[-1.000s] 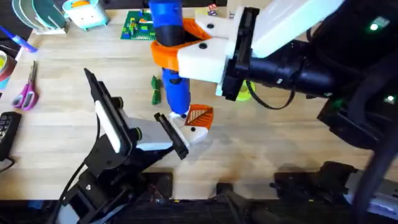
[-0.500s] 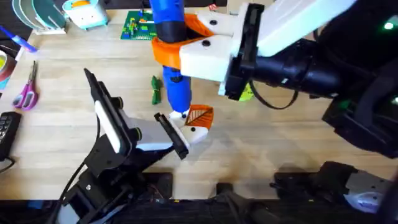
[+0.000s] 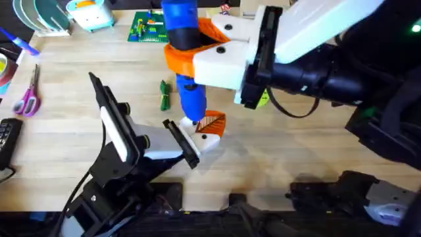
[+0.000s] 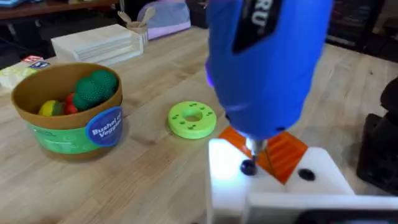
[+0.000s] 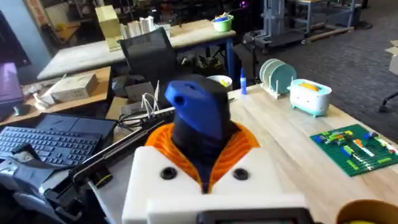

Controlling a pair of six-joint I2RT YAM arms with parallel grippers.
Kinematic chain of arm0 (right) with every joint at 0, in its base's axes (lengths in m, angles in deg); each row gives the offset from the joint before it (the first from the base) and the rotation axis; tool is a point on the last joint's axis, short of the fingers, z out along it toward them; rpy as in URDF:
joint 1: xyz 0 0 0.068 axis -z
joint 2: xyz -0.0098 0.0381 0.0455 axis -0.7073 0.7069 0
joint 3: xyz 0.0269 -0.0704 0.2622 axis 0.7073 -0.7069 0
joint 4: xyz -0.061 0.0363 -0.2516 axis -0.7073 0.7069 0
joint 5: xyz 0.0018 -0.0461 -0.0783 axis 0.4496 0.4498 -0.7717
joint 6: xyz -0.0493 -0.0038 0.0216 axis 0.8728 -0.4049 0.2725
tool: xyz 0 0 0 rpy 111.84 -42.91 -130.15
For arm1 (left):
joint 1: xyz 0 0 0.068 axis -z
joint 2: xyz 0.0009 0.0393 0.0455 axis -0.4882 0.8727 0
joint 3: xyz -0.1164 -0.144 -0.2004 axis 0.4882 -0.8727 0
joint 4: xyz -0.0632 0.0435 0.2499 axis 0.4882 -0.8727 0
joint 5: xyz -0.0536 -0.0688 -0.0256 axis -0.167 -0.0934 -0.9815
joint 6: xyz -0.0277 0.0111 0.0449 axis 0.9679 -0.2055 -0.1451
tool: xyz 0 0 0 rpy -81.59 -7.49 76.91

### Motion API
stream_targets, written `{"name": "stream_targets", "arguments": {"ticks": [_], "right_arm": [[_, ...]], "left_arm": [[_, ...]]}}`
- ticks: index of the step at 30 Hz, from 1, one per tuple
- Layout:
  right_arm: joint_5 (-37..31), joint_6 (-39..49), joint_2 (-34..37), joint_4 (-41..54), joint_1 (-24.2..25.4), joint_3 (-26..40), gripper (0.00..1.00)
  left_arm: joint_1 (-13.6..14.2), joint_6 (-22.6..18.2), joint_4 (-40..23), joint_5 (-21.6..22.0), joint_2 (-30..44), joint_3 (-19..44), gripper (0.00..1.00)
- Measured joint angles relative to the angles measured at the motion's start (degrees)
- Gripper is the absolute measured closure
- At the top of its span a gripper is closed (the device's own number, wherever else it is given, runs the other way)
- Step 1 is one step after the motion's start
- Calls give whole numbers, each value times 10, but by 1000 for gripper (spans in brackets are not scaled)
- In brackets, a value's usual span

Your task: Pick up the gripper from the table and insert it into the empty holder that is missing its gripper. Then pick up a screw, insert it into the mounting hole, and use the screwdriver to tighten it. Finally, clean up the table by picking up the vegetable and placing it into the bucket.

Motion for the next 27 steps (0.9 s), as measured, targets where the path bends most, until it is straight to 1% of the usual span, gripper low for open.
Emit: {"name": "stream_targets", "arguments": {"ticks": [5, 14, 27], "right_arm": [[0, 10, 1, 2, 0, 0, 978], [0, 13, 7, -26, 0, 0, 978], [0, 11, 7, -25, 0, 0, 978]], "left_arm": [[0, 0, 0, 0, 0, 0, 988], [0, 0, 0, 0, 0, 0, 988], [0, 0, 0, 0, 0, 0, 988]]}}
